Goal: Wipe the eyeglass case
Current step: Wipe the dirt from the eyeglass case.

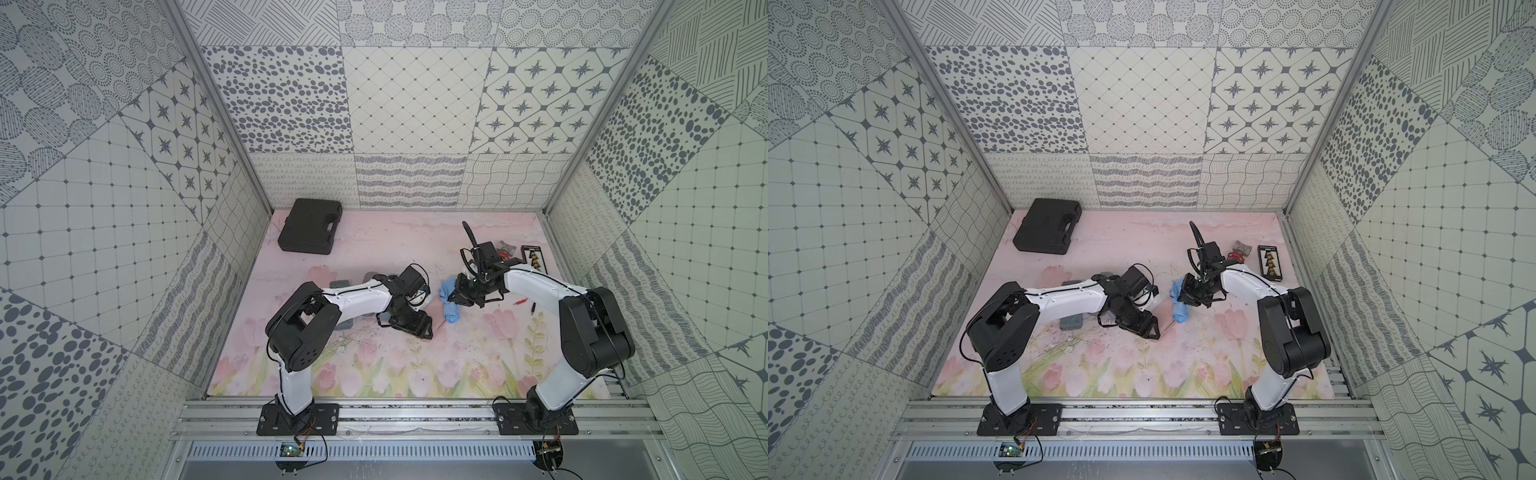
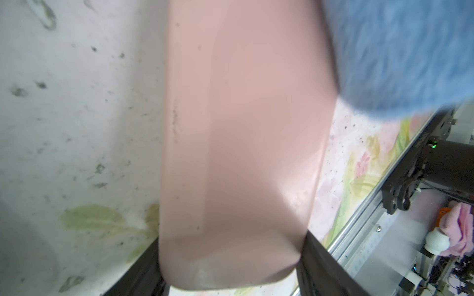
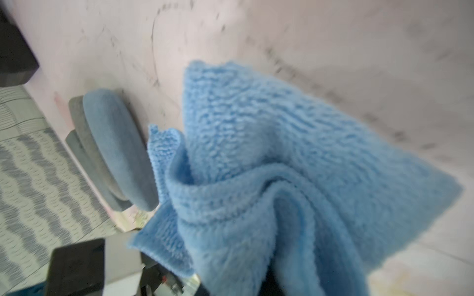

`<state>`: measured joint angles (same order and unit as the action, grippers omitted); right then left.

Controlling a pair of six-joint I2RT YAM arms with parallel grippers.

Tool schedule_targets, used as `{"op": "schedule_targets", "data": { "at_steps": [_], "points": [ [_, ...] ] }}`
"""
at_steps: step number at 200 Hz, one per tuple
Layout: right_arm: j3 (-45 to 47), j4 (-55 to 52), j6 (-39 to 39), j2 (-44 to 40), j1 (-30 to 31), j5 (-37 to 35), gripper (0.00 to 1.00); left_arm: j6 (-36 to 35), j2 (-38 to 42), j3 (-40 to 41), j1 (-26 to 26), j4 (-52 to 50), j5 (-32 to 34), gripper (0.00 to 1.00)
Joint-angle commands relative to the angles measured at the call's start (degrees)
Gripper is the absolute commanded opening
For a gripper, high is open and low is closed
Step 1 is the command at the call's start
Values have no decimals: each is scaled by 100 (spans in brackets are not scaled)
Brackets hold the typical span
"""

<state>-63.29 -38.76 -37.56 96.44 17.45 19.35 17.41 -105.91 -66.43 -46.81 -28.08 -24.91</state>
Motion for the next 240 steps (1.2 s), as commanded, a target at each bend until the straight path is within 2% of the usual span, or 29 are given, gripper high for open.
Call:
{"op": "schedule_targets", "data": {
  "at_steps": [1, 19, 38, 64, 77, 88, 99, 107, 122, 129, 146, 157, 185, 222, 240],
  "points": [
    [-378, -1081, 740, -227, 52, -1675, 0, -159, 134, 170, -6, 205, 383, 0],
    [-705, -1313, 825, -427, 317, -1271, 0, -185, 209, 302, -35, 439, 524, 0],
    [-624, -1263, 429, -514, 634, -389, 0, -216, 350, 466, -62, 680, 780, 0],
    [290, -8, -620, -644, 817, 921, 0, -204, 497, 649, -92, 922, 1045, 0],
    [689, 543, -892, -551, 721, 1211, 0, -194, 549, 748, -116, 1067, 1092, 0],
    [895, 756, -808, -314, 519, 1343, 0, -215, 562, 802, -144, 1130, 1119, 0],
    [866, 546, -475, 1, 216, 1087, 0, -282, 555, 836, -198, 1158, 1189, 0],
    [608, 126, -50, 239, 32, 599, 0, -352, 548, 862, -255, 1179, 1277, 0],
    [-245, -802, 765, 498, 37, -1168, 0, -447, 488, 893, -337, 1177, 1360, 0],
    [-653, -1138, 989, 517, 96, -1760, 0, -470, 462, 903, -373, 1141, 1431, 0],
    [-1331, -1398, 1209, 389, 243, -1980, 0, -592, 521, 1036, -467, 1214, 1671, 0],
    [-1657, -1531, 1256, 435, 353, -1667, 0, -607, 572, 1124, -502, 1285, 1803, 0],
    [-1993, -1242, 732, 739, 642, 77, 0, -641, 683, 1247, -566, 1477, 2038, 0],
    [-1518, 271, -388, 1249, 727, 1835, 0, -652, 679, 1246, -704, 1457, 2360, 0],
    [-969, 466, -377, 1321, 511, 2065, 0, -532, 695, 1276, -707, 1428, 2464, 0]
  ]
}}
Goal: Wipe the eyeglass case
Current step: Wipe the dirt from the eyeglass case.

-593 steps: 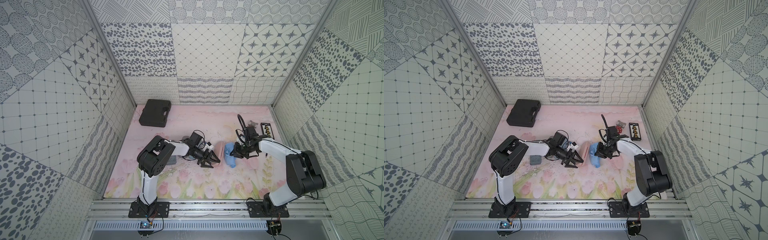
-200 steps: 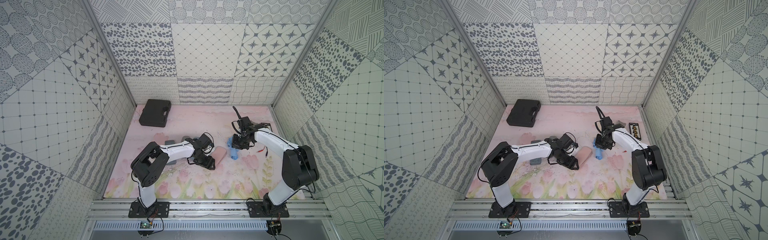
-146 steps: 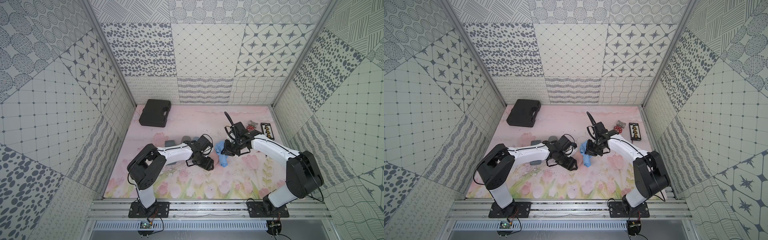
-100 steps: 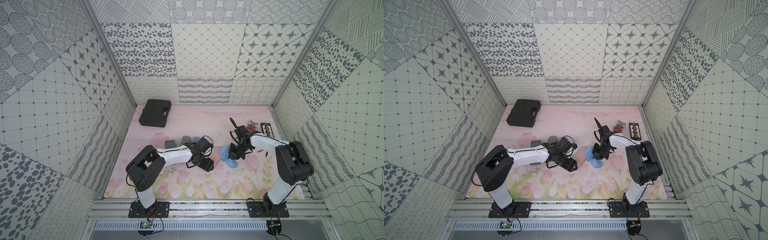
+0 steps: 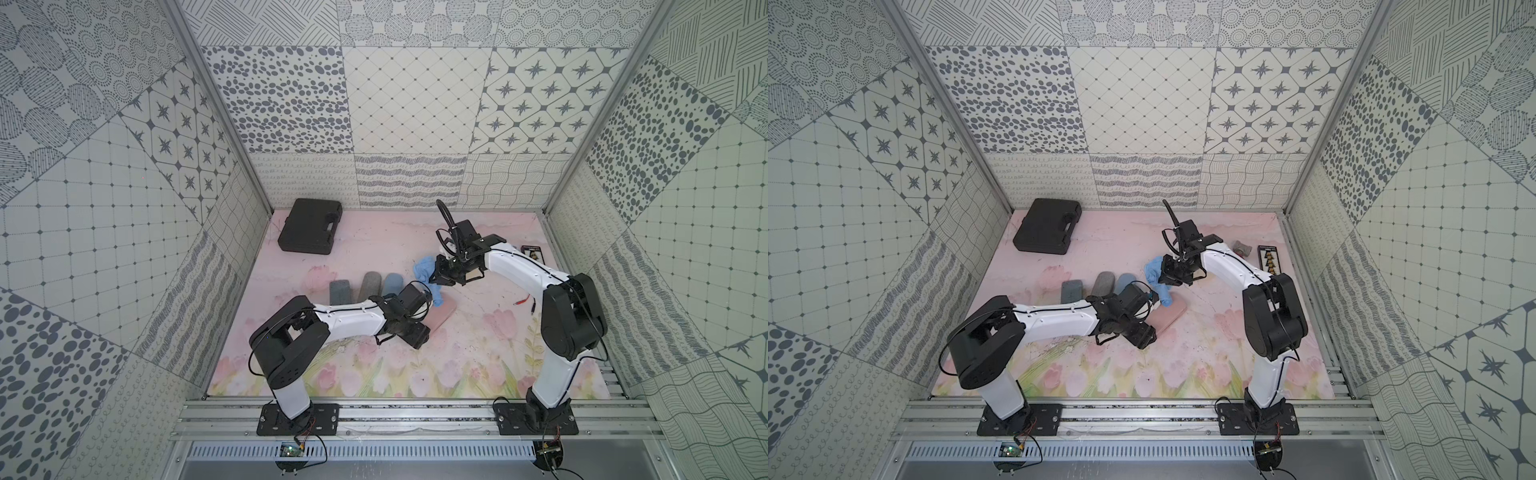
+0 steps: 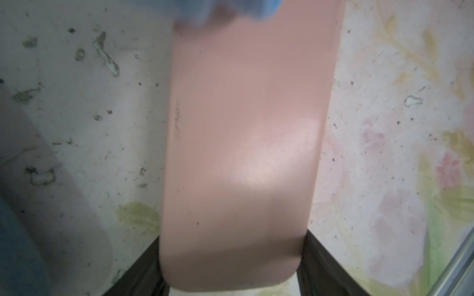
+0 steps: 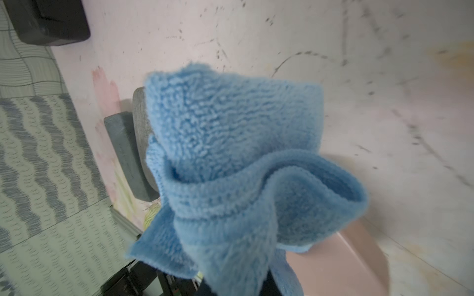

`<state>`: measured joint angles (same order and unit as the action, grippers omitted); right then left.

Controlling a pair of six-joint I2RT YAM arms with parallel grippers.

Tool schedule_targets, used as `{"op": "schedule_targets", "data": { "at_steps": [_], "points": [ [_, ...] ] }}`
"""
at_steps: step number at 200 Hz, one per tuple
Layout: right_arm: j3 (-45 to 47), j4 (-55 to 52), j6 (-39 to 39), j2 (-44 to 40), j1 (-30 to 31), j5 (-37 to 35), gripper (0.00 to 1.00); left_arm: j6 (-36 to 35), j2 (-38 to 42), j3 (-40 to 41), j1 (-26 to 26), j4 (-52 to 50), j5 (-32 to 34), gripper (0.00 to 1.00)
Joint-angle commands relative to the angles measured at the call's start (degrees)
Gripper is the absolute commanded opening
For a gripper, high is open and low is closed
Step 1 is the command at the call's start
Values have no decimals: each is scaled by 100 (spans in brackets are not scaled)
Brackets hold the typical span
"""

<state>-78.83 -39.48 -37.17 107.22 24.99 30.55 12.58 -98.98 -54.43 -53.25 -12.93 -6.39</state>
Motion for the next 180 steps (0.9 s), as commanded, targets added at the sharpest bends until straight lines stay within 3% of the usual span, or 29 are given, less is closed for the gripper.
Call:
{"op": "schedule_targets", "data": {
  "at_steps": [1, 22, 41, 50, 96, 148, 180],
  "points": [
    [608, 529, -398, 241, -273, 936, 0, -43, 2, 79, -62, -87, 617, 0],
    [956, -139, 289, 79, -989, 165, 0, 148, -27, 84, -63, -111, 598, 0],
    [653, -955, 997, -243, -1374, -1079, 0, 285, -128, -53, -63, -222, 466, 0],
    [461, -1167, 1171, -392, -1416, -1320, 0, 298, -213, -180, -63, -297, 353, 0],
    [-72, -1514, 1395, -1144, -1869, -770, 0, 1040, -904, -1556, -55, -1238, -250, 0],
    [399, -1501, 1513, -1647, -2475, -1227, 0, 1950, -2205, -3403, -80, -2029, -780, 26],
    [602, -1474, 1565, -1809, -2552, -1319, 0, 2310, -2540, -3701, -180, -1776, -1140, 55]
  ]
}}
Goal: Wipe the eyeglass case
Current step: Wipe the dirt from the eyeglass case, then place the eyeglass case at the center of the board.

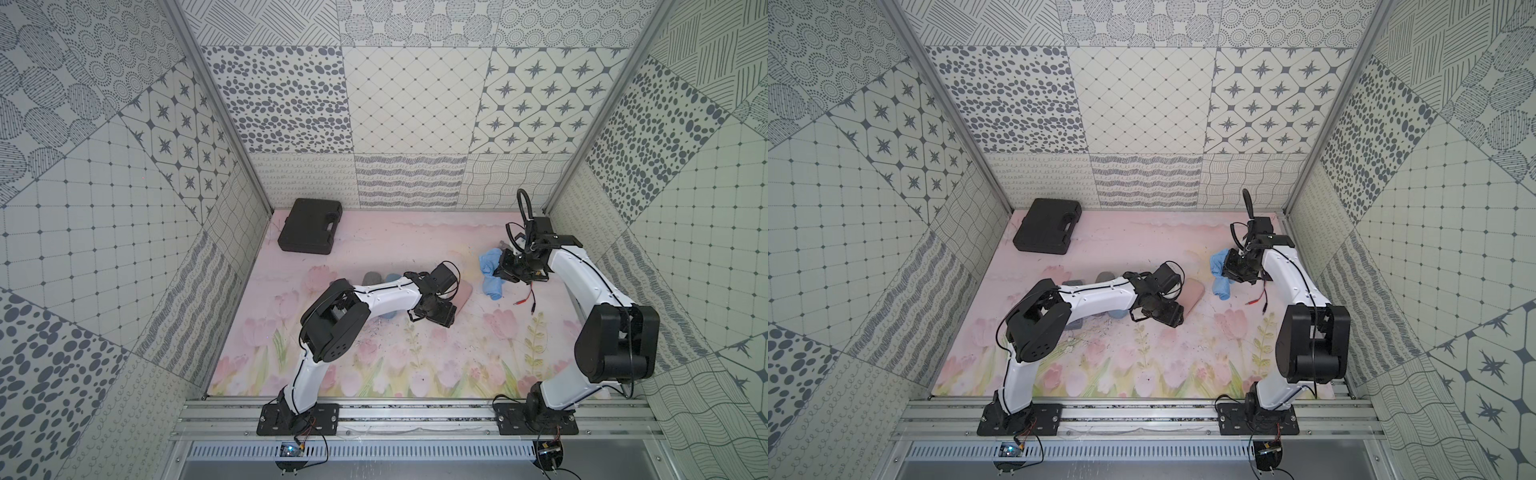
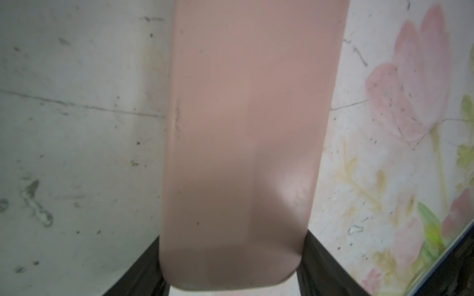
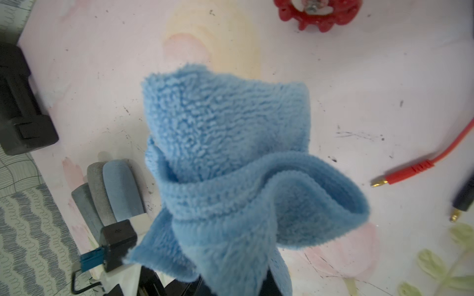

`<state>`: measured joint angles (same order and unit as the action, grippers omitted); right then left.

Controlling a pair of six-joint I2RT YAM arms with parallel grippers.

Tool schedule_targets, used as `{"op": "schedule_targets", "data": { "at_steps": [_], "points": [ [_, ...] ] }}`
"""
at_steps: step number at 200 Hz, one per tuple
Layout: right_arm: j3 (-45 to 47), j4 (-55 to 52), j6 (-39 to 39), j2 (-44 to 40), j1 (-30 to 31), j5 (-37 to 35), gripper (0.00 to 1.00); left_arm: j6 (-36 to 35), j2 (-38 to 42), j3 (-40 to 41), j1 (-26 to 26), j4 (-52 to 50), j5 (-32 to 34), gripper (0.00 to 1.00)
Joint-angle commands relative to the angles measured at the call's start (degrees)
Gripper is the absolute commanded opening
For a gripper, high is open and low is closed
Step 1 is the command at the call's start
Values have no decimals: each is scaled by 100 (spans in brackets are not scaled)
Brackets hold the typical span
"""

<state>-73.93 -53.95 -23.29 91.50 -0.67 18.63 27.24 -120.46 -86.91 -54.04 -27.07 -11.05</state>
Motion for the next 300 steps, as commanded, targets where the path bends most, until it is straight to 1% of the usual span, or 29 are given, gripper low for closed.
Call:
{"op": "schedule_targets", "data": {
  "at_steps": [1, 13, 32, 58, 78, 91, 100, 109, 125, 144, 152, 159, 170, 178, 197, 206, 213, 227, 242, 256, 267, 287, 292, 300],
  "points": [
    [114, -27, 176, -238, 14, -125, 0, 844, -395, -460, -108, -357, -681, 56],
    [167, -4, 147, -251, 18, -92, 0, 803, -394, -484, -177, -284, -732, 67],
    [284, 124, 28, -297, 30, 41, 0, 729, -301, -376, -221, -40, -878, 77],
    [353, 214, -73, -321, 67, 91, 0, 662, -2, -140, -221, 395, -817, 99],
    [327, 192, -126, -359, 75, 21, 0, 600, 195, -61, -212, 518, -758, 100],
    [309, 153, -211, -408, 91, -4, 0, 497, 392, -26, -207, 404, -606, 100],
    [335, 160, -331, -452, 171, -72, 0, 384, 590, 43, -210, 233, -306, 100],
    [388, 218, -448, -495, 384, -145, 0, 270, 875, 154, -212, -8, 138, 100],
    [497, 384, -794, -481, 937, -288, 0, -13, 1426, 408, -221, -482, 1309, 100],
    [672, 910, -1413, -392, 1619, -210, 0, -281, 2303, 1000, -211, -585, 2683, 100],
    [671, 1131, -1647, -303, 1910, -201, 0, -409, 2683, 1286, -177, -497, 3012, 100],
    [637, 1279, -1833, -194, 2159, -187, 0, -462, 3017, 1535, -110, -385, 3159, 100],
    [538, 1473, -2033, 21, 2525, -175, 0, -307, 3496, 1915, 130, -219, 3135, 100],
    [426, 1506, -2116, 209, 2739, -174, 0, -92, 3789, 2181, 402, -94, 2926, 100],
    [338, 1644, -2232, 607, 3055, -219, 0, 141, 4167, 2667, 1158, 322, 1693, 100],
    [315, 1641, -2194, 774, 3102, -265, 0, 108, 4190, 2776, 1382, 410, 1325, 100],
    [277, 1575, -2079, 891, 3118, -315, 0, -9, 4174, 2808, 1475, 448, 1164, 100],
    [189, 1225, -1755, 1099, 3129, -602, 0, -262, 4081, 2737, 1511, 389, 1294, 100],
    [139, 749, -1352, 1267, 3072, -852, 0, -452, 4065, 2721, 1508, 406, 1690, 100],
    [269, 481, -1063, 1220, 2944, -1044, 0, -504, 4160, 2774, 1508, 510, 2183, 100],
    [431, 343, -855, 1096, 2786, -1119, 0, -549, 4251, 2845, 1539, 628, 2363, 100],
    [607, 48, -458, 863, 2399, -1190, 0, -263, 4317, 3076, 1695, 805, 2209, 100],
    [630, -23, -365, 829, 2306, -1187, 0, -207, 4297, 3151, 1759, 896, 2041, 100],
    [638, -120, -212, 784, 2187, -1215, 0, -206, 4237, 3244, 1869, 1021, 1542, 100]
  ]
}}
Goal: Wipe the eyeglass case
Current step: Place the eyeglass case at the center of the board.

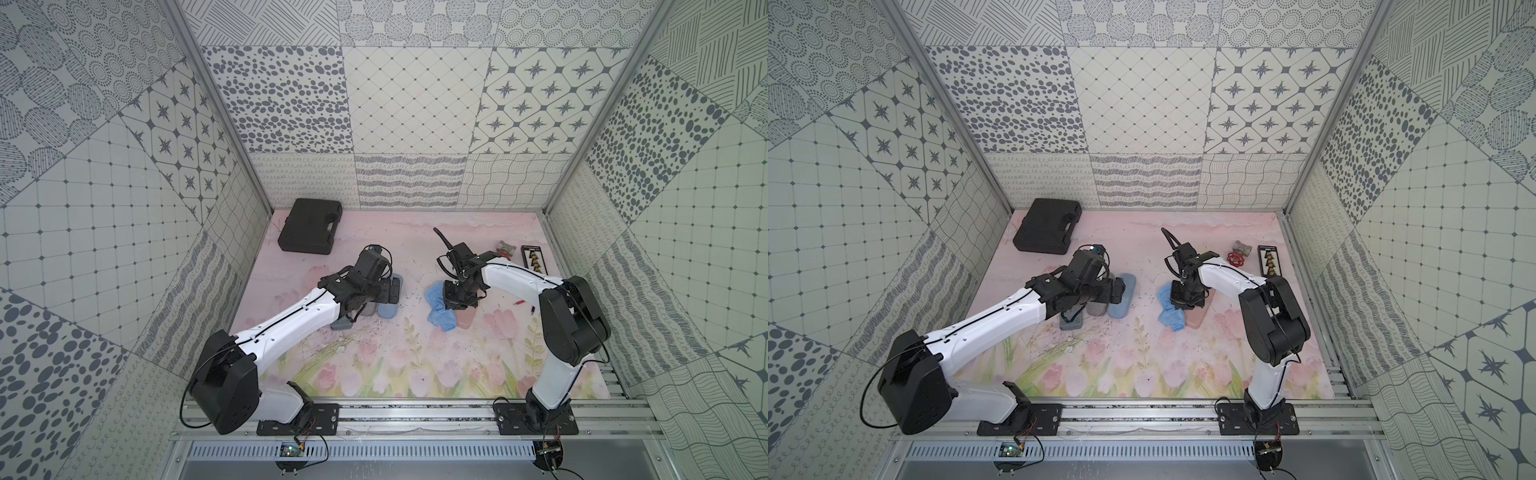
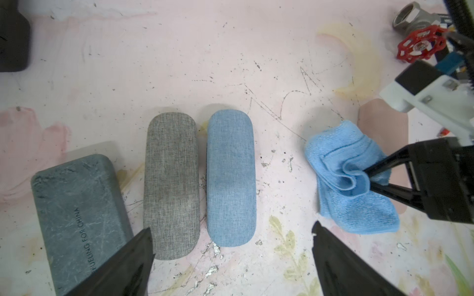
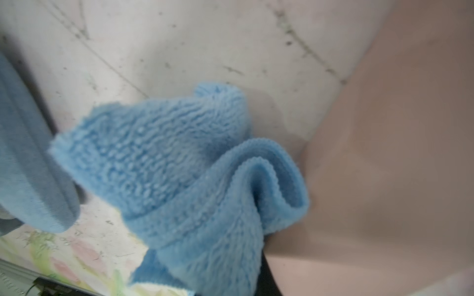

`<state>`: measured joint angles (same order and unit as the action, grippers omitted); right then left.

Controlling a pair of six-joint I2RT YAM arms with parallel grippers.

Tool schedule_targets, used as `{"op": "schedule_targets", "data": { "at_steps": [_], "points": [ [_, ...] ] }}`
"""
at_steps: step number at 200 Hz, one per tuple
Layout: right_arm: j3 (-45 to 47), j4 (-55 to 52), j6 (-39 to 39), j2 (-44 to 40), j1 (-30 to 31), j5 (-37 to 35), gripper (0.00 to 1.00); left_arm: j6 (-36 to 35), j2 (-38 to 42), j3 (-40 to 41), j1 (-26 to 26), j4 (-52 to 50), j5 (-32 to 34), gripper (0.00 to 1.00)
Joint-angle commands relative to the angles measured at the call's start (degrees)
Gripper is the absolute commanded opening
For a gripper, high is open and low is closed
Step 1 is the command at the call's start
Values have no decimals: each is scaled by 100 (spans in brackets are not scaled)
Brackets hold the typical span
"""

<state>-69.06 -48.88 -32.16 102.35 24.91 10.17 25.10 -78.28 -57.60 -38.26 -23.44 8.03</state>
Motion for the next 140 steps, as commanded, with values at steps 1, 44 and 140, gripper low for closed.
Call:
{"op": "schedule_targets", "data": {
  "at_steps": [1, 44, 140],
  "points": [
    [149, -642, 698, -301, -389, -368, 0, 6, 12, 321, 301, 675, -418, 100],
    [-123, -1034, 1264, -177, -780, -613, 0, -157, -7, 693, 328, 1424, -1393, 73],
    [-336, -611, 714, -708, -423, 290, 0, -29, -1130, -286, -119, -798, -1312, 62]
  ]
}}
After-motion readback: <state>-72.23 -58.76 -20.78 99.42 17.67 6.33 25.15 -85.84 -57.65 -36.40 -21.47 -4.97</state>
